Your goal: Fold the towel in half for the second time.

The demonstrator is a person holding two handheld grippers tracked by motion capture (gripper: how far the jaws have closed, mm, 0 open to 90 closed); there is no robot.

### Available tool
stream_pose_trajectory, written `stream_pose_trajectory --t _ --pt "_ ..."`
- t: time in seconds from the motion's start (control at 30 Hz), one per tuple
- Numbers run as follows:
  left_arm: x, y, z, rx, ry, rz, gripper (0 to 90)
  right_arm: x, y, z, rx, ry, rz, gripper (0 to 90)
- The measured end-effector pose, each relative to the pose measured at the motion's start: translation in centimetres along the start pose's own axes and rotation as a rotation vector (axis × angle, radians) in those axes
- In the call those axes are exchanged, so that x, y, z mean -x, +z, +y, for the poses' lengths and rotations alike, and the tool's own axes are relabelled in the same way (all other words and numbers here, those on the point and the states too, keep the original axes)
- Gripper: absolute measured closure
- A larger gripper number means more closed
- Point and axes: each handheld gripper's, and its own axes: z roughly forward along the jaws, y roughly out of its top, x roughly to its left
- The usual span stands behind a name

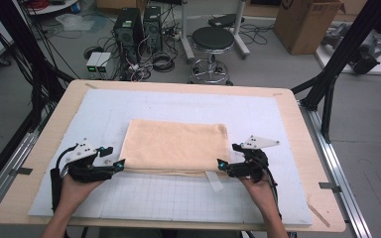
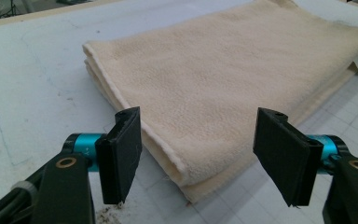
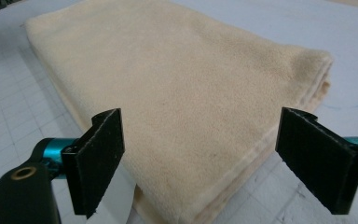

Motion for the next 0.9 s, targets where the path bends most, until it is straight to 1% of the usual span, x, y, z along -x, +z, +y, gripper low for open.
stream_pose_trajectory --t 0.1,0.17,0.23,0.27,0.33,0.43,0.5,0.6,0.67,0.77,0.8,0.83,0.9 --pt "0.1 -0.2 -0.1 0.001 -0.002 -0.002 31.1 -0.1 -0.5 -0.4 0.001 0.007 -0.004 13.3" --pt "0.1 -0.4 -0.2 0.002 0.002 -0.002 31.0 -0.1 -0.8 -0.6 0.005 0.001 -0.005 12.6" --pt "0.3 -0.5 -0.3 0.008 -0.005 -0.010 29.9 -0.3 -1.1 -0.8 -0.001 0.000 -0.009 12.5" --pt "0.4 -0.6 -0.4 0.005 0.000 -0.010 29.8 -0.4 -1.3 -1.0 0.004 -0.010 -0.012 12.5" --pt "0.6 -0.8 -0.6 0.000 0.006 -0.011 29.2 -0.4 -1.6 -1.3 0.005 -0.005 -0.010 12.5" --pt "0.7 -1.2 -0.8 -0.004 0.012 -0.010 29.0 -0.6 -2.2 -1.7 0.018 0.008 -0.009 12.5" --pt "0.8 -1.5 -1.0 0.007 0.007 -0.006 28.9 -0.7 -2.5 -2.0 0.023 0.004 -0.014 12.5" --pt "0.7 -2.0 -1.2 0.009 0.008 -0.001 28.8 -0.8 -3.0 -2.4 0.021 0.003 -0.018 12.5" --pt "0.7 -2.2 -1.5 0.011 -0.001 0.003 28.8 -0.9 -3.4 -2.7 0.020 0.005 -0.022 12.5" --pt "0.7 -2.6 -1.8 0.006 0.002 0.007 28.6 -0.9 -3.8 -3.0 0.021 0.009 -0.030 12.5" --pt "0.8 -2.6 -1.9 0.010 -0.004 0.007 28.6 -0.9 -4.0 -3.1 0.018 0.018 -0.030 12.5" --pt "0.8 -2.8 -2.0 0.005 0.002 0.008 28.6 -0.9 -4.1 -3.2 0.019 0.012 -0.036 12.5" --pt "0.9 -2.9 -2.2 0.003 -0.003 0.012 28.4 -1.0 -4.4 -3.4 0.019 0.006 -0.037 12.5"
